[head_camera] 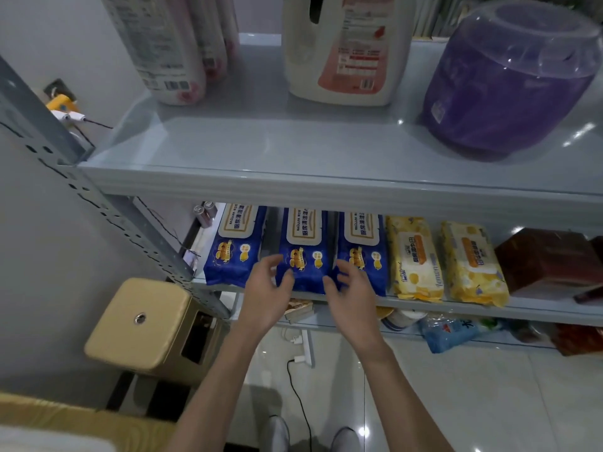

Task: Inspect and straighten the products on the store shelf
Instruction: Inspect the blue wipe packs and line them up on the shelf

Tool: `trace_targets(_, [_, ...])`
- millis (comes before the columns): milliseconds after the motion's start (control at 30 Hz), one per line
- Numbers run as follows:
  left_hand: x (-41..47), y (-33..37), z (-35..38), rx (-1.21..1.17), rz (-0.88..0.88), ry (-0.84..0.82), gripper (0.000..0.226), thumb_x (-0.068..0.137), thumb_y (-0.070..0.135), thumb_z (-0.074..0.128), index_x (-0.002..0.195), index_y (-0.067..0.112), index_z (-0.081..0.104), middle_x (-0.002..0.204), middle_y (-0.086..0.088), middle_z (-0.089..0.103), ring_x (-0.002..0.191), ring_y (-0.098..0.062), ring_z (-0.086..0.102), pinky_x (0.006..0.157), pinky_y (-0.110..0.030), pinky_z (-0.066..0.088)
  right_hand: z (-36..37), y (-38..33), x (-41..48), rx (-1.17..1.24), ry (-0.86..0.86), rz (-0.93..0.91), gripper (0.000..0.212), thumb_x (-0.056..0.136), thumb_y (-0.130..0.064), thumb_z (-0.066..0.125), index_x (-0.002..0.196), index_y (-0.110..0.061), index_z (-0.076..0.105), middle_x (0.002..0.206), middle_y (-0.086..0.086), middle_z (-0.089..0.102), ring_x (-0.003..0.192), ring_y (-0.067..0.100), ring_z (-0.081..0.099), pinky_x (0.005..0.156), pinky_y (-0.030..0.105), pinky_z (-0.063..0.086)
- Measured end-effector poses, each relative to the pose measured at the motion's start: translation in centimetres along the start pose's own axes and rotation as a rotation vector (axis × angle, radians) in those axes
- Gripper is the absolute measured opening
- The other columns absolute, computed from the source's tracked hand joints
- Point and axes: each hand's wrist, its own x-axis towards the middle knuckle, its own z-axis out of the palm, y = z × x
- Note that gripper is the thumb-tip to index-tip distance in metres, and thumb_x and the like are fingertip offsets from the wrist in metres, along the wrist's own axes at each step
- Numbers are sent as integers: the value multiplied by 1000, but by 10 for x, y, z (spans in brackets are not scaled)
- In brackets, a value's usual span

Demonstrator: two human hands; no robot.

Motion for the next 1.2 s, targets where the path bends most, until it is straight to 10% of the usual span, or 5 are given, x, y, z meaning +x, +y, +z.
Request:
trace_targets(300, [71,9,9,61,-59,-29,42,102,12,55,143,7,48,118,5,53,108,-6,49,59,1,41,33,-18,65,-171,-73,24,53,104,-16,58,154,-13,41,154,11,43,143,24,41,111,24,31])
trace_targets(567, [102,-16,25,-77,-300,-176,43,103,34,46,143,17,46,132,-12,61,118,-26,58,108,-48,46,54,-15,100,-120,-171,240,40,108,-19,48,144,-7,39,145,17,51,129,31,53,87,27,39])
trace_targets(1200, [31,-19,-10,66,1,-209,40,107,31,48,146,23,47,132,-1,64,120,-19,61,104,-44,51,42,-18,30,54,-123,227,22,106,-17,54,128,-17,56,126,5,63,115,20,62,102,44,54])
